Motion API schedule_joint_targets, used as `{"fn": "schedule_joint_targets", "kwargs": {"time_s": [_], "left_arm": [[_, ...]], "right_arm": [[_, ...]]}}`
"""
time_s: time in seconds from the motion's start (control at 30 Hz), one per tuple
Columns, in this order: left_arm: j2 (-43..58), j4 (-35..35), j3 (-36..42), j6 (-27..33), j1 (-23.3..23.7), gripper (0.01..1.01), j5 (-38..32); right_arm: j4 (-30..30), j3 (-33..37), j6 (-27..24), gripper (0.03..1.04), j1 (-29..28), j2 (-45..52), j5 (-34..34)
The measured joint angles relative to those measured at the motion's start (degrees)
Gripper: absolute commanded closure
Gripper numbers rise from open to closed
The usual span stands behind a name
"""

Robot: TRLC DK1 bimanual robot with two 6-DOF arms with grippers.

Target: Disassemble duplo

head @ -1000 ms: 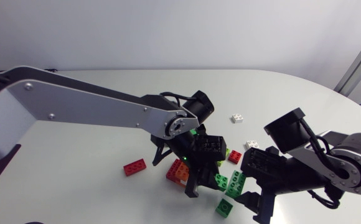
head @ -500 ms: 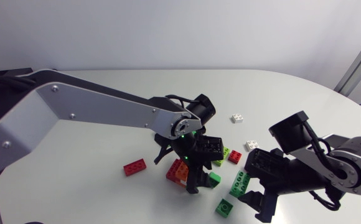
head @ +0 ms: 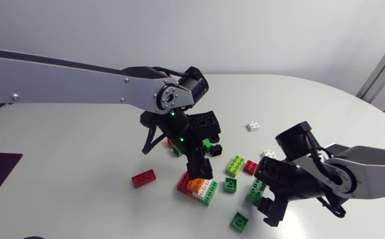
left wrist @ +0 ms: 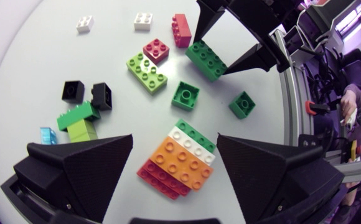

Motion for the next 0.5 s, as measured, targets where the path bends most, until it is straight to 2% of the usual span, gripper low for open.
{"fn": "schedule_joint_targets", "kwargs": {"time_s": [0.23,0.37,0.5], "left_arm": [[0.13,-5.79,2.25,-9.99,-1.36,0.151,-6.67],[2.12,-10.12,6.6,-15.04,-2.54,0.167,-9.38],[5.44,-13.49,11.87,-19.63,-3.17,0.233,-10.93]], "right_arm": [[0.31,-0.59,0.0,0.07,0.0,0.42,1.09],[0.2,-0.57,0.04,0.07,0.0,-0.74,1.29],[-0.02,-0.35,0.26,0.07,0.0,-2.1,1.49]]}}
